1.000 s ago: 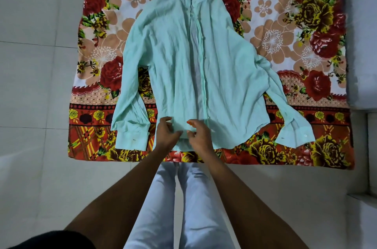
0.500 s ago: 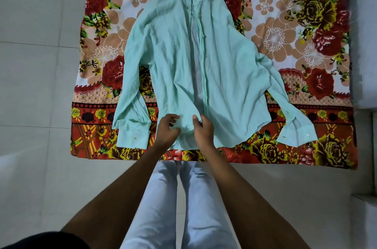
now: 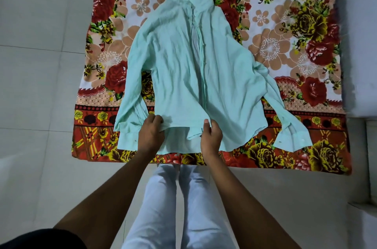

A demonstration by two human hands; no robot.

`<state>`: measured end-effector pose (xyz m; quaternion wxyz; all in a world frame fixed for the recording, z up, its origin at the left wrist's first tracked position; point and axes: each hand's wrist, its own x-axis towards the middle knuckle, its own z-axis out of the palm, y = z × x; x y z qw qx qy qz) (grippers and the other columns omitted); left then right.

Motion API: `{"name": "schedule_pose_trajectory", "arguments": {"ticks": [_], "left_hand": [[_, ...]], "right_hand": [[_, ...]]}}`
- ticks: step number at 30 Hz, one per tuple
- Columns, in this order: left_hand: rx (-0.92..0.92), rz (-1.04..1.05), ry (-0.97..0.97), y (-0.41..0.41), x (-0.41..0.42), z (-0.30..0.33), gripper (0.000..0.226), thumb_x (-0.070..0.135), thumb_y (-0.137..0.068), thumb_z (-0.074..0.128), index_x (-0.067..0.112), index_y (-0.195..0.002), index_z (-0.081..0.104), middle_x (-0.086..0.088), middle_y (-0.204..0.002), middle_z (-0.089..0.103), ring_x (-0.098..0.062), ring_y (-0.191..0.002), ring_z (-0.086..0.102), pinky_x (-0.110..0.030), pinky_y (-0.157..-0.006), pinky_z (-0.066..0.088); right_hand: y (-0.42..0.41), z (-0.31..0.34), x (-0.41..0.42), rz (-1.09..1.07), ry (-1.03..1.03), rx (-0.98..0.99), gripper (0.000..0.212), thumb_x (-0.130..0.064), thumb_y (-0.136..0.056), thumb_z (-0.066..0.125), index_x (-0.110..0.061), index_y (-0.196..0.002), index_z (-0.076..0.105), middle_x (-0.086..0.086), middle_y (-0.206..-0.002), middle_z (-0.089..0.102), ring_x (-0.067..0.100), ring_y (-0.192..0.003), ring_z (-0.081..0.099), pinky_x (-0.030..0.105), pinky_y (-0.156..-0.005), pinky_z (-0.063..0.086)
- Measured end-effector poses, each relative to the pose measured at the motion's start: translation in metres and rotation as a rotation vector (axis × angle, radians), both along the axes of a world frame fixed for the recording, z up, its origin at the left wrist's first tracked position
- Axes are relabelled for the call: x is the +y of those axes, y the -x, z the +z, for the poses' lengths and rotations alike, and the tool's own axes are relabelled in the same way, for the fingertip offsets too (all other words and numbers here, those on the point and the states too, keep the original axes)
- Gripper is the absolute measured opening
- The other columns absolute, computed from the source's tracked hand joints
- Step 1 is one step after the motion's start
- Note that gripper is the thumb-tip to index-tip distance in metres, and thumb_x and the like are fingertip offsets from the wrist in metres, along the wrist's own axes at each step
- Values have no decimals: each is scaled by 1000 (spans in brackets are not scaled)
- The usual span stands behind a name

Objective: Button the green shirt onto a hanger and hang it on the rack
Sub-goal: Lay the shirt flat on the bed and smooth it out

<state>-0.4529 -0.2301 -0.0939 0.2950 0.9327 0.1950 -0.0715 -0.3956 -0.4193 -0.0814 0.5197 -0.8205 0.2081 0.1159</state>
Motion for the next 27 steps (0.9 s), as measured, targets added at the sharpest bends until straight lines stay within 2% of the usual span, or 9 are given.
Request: {"name": "schedule_pose_trajectory", "arguments": {"ticks": [2,5,7,10,13,17,20,23,27], "left_hand": [[17,-44,-38,2,8,4,35,-7,-68,66,5,-99,56,-15,-95,53,-38,-81,53,-39,-51,44],[94,-156,-89,9,12,2,36,-5,-66,70,4,-99,57,-16,-92,54,-38,-79,54,-38,-50,45],[136,-219,-147,9,14,-1,29,-4,-65,71,4,-90,60,-15,-85,56,-38,-75,55,-38,-50,45],[123,-172,-194,6,18,-1,19,-3,-59,64,4,-77,61,-15,-74,57,-37,-73,52,-38,-56,41],[94,-155,-253,18,27,-4,17,2,-61,61,6,-77,59,-13,-74,57,-34,-75,48,-41,-63,37],[73,-305,-368,35,39,-11,21,0,-66,57,7,-86,61,-13,-78,55,-32,-77,46,-42,-66,38],[229,-433,-446,24,48,-11,26,3,-64,71,9,-89,67,-13,-83,60,-35,-83,51,-44,-72,45],[477,-539,-464,21,46,-8,30,22,-73,72,14,-101,71,-11,-98,65,-34,-101,54,-44,-84,43],[416,-550,-401,16,30,-6,55,50,-76,75,12,-112,62,-12,-104,61,-33,-99,54,-45,-83,46]], "right_hand": [[1,-7,-2,33,77,52,33,-21,-104,57,-21,-71,53,-3,-62,49,10,-56,49,26,-57,49],[7,-30,-3,-12,152,242,14,-21,-98,63,-8,-94,68,6,-77,65,31,-72,70,52,-69,63],[8,-33,0,-10,163,233,13,-20,-97,65,-8,-99,69,6,-83,67,33,-76,71,48,-74,62],[14,-19,7,190,147,99,20,-19,-97,69,-5,-111,71,7,-95,72,21,-85,68,27,-76,53],[33,-16,1,466,260,-47,19,-20,-95,71,-10,-111,73,5,-101,71,19,-96,63,30,-83,52],[45,-20,-7,736,474,-244,9,-9,-90,71,-13,-96,75,3,-91,69,26,-94,58,35,-75,55],[32,-26,0,944,590,-94,15,-14,-93,68,-12,-104,77,6,-101,69,29,-105,55,46,-84,55],[31,-28,4,837,529,43,23,-28,-99,61,-12,-107,75,7,-110,64,28,-114,51,45,-92,53],[21,-26,12,529,412,113,32,-27,-101,60,-10,-129,60,11,-134,53,31,-129,47,43,-100,50]]}}
